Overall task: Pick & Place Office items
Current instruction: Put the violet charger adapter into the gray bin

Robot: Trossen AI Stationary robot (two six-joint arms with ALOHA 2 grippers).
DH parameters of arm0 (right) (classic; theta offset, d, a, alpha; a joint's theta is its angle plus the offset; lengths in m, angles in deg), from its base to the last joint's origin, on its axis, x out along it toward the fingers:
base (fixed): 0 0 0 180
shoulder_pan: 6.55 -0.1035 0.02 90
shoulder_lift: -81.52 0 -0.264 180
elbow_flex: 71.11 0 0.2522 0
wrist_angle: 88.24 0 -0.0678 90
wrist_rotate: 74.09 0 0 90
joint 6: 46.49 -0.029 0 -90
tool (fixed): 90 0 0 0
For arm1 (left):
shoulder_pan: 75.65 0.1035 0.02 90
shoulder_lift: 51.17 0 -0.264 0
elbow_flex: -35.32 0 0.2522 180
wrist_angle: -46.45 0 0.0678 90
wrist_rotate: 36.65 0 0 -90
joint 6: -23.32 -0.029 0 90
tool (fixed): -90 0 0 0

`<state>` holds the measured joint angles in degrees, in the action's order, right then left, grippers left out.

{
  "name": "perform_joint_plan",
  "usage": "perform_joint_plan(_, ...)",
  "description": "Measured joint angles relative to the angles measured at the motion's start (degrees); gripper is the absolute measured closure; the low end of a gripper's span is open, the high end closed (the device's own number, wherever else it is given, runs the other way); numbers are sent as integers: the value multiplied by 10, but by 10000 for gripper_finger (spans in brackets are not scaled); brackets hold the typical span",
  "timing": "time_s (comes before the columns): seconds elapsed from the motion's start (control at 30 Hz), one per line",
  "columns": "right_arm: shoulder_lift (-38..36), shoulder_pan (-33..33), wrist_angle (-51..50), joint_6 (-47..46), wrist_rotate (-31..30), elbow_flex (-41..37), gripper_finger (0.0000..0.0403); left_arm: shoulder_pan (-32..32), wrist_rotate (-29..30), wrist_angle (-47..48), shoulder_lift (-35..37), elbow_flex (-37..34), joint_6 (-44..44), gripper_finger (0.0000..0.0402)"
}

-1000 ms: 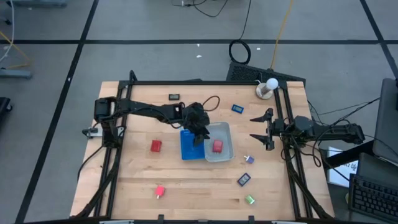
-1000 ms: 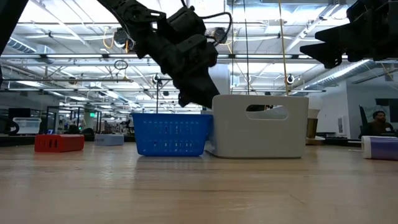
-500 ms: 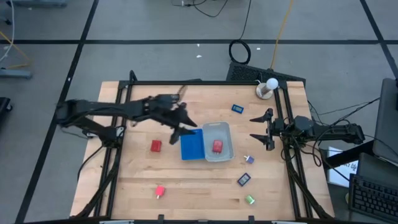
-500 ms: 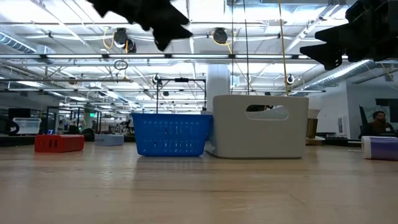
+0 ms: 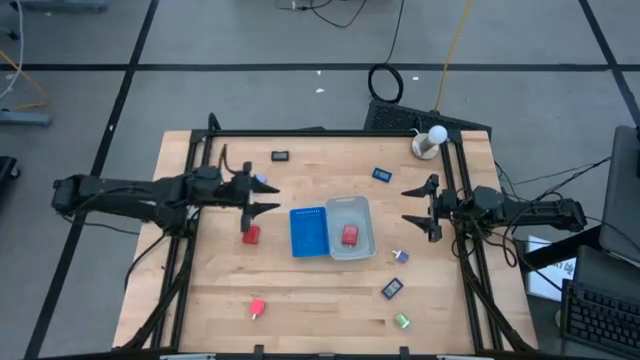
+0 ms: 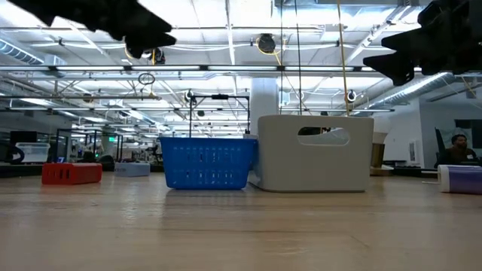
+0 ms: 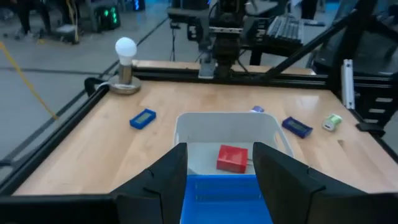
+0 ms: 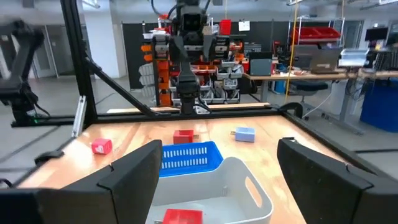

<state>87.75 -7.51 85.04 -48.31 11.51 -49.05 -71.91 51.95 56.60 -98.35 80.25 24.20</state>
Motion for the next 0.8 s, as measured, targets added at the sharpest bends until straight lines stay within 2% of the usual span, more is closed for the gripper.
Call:
perform_joint_plan(0.27, 0, 0, 21, -143, 0, 0, 94, -15, 0, -50, 99, -95, -4, 217)
perform_joint_plan(0.47, 0, 0, 22, -159, 1, 0, 94, -15, 22, -49, 164, -130, -4, 217)
perform_joint_plan(0.8, 0, 0, 30, -173, 4, 0, 94, -12, 83, -47, 215, -177, -3, 218)
